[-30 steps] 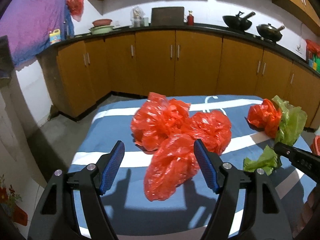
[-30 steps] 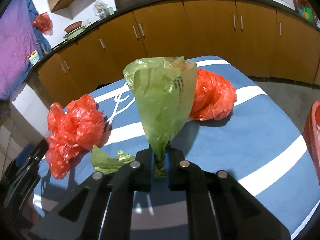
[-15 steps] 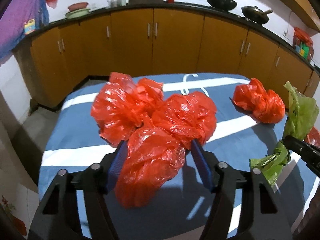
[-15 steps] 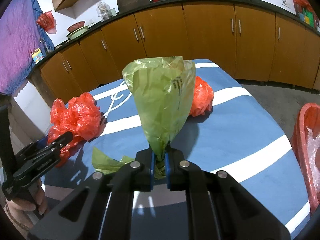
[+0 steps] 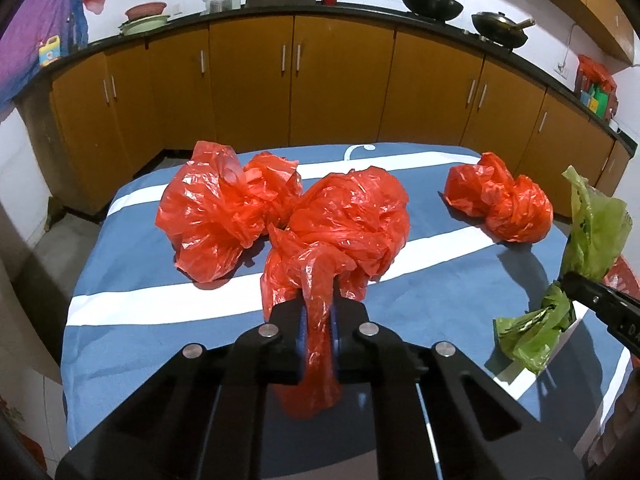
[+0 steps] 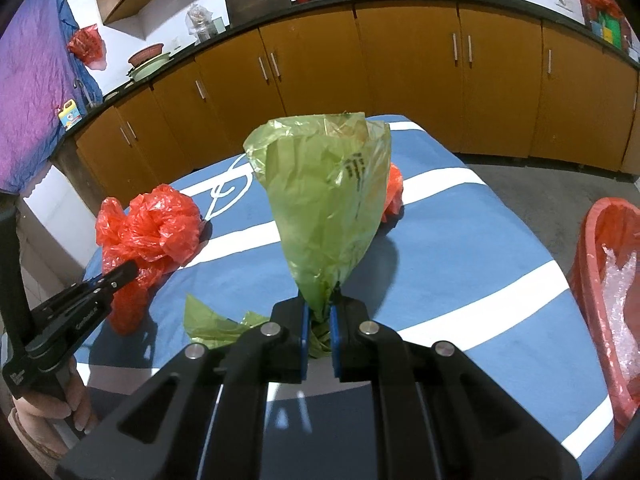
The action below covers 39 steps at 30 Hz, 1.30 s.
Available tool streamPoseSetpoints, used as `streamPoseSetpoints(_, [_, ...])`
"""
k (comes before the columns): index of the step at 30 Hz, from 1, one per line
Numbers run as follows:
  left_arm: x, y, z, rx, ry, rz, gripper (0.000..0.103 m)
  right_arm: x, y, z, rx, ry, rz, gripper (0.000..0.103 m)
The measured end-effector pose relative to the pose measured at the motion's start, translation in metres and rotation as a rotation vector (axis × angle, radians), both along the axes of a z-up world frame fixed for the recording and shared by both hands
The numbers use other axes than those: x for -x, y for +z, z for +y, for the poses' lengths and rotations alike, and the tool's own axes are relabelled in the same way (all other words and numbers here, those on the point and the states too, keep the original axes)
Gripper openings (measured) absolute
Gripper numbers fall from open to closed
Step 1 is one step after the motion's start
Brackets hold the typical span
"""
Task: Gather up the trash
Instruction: 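Carry the red bag and green bag over the wastebasket with both tools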
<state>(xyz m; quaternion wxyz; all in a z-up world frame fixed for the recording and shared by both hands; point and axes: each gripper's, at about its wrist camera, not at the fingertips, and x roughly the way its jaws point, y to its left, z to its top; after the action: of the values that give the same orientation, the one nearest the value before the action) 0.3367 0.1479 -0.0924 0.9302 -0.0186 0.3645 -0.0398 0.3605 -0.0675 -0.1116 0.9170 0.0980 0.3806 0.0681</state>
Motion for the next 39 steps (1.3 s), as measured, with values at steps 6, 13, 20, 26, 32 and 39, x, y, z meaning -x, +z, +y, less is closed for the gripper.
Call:
streamPoseSetpoints(6, [0.015,0.005,-0.004,0.021,0.017,-0.034,0.006,0.010,0.010,-0.010,-0.003,-0.006,-0.017,0.010])
streamPoseSetpoints(13, [0.035,0.018,-0.017,0.035,0.008,-0.063,0.006,0.027,0.024,-0.027,-0.004,-0.017,-0.038,0.010])
streamPoseSetpoints(20, [0.052,0.042,-0.039,0.041,-0.022,-0.109,0.006,0.047,0.042,-0.047,-0.007,-0.032,-0.077,0.010])
streamPoseSetpoints(26, [0.063,0.060,-0.061,0.043,-0.055,-0.146,0.006,0.064,0.061,-0.069,-0.004,-0.060,-0.112,0.010])
streamPoseSetpoints(32, [0.072,0.076,-0.091,0.047,-0.095,-0.172,0.006,0.081,0.077,-0.100,0.030,-0.110,-0.159,0.010])
streamPoseSetpoints(39, [0.080,0.087,-0.134,0.059,-0.159,-0.197,0.006,0.097,0.083,-0.150,0.090,-0.199,-0.192,0.010])
